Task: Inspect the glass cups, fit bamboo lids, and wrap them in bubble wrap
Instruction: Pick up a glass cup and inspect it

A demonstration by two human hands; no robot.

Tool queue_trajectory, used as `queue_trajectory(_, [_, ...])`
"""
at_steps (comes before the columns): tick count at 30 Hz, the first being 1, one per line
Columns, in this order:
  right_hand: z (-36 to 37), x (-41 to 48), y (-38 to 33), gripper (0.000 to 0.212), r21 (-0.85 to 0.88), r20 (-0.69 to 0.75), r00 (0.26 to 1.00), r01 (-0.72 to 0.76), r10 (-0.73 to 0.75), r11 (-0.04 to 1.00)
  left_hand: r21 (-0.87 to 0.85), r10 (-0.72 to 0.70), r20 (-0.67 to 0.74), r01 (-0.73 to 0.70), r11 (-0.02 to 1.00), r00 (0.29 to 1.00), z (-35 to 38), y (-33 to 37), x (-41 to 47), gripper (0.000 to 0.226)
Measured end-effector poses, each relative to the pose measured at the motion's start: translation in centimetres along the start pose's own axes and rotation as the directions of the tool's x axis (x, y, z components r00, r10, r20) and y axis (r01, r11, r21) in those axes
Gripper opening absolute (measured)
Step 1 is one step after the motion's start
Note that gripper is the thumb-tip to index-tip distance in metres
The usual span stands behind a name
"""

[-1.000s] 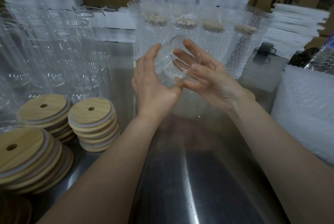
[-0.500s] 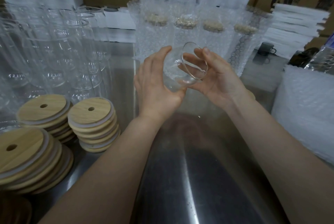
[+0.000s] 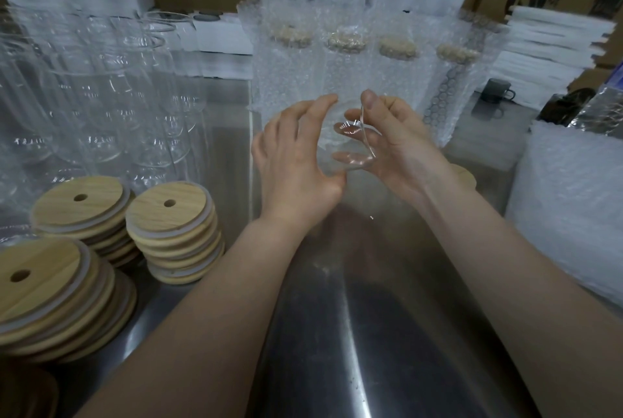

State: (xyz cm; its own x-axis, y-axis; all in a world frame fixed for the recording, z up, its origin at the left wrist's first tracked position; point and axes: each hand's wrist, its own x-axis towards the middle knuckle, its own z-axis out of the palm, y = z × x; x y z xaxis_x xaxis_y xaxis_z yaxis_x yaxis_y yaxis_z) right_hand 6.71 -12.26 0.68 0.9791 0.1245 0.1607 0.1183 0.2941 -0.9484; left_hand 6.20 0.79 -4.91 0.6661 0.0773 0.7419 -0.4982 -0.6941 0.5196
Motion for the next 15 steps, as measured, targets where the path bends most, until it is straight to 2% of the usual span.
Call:
queue_trajectory(3, [0.4,-0.3,0.2,0.051,0.031,0.037,0.998,0.043,-0.044,0.999,-0.024,-0.046,-0.003,0.046,0.999,0.999,-0.1,0.2,0.1,0.084])
queue_trajectory(5, [0.6,-0.3,0.4,0.049,0.007,0.067,0.995,0.073,-0.074,0.997,-0.072,-0.125,-0.021,0.123,0.990,0.992,-0.2,0.3,0.3,0.088])
queue_trajectory(9, [0.9,-0.1,0.8,0.039,-0.065,0.068,0.994,0.084,-0.080,0.994,-0.314,-0.296,-0.049,0.266,0.911,0.954,-0.4,0.2,0.6,0.095])
queue_trajectory(12, [0.9,0.0,1.0,0.039,-0.038,0.037,0.993,0.110,-0.109,0.993,-0.528,-0.393,-0.014,0.327,0.784,0.920,-0.7,0.2,0.6,0.085])
queue_trajectory(15, [0.6,-0.1,1.5,0.038,-0.134,0.029,0.991,0.131,-0.128,0.982,-0.736,-0.515,0.091,0.406,0.541,0.852,-1.0,0.5,1.0,0.075])
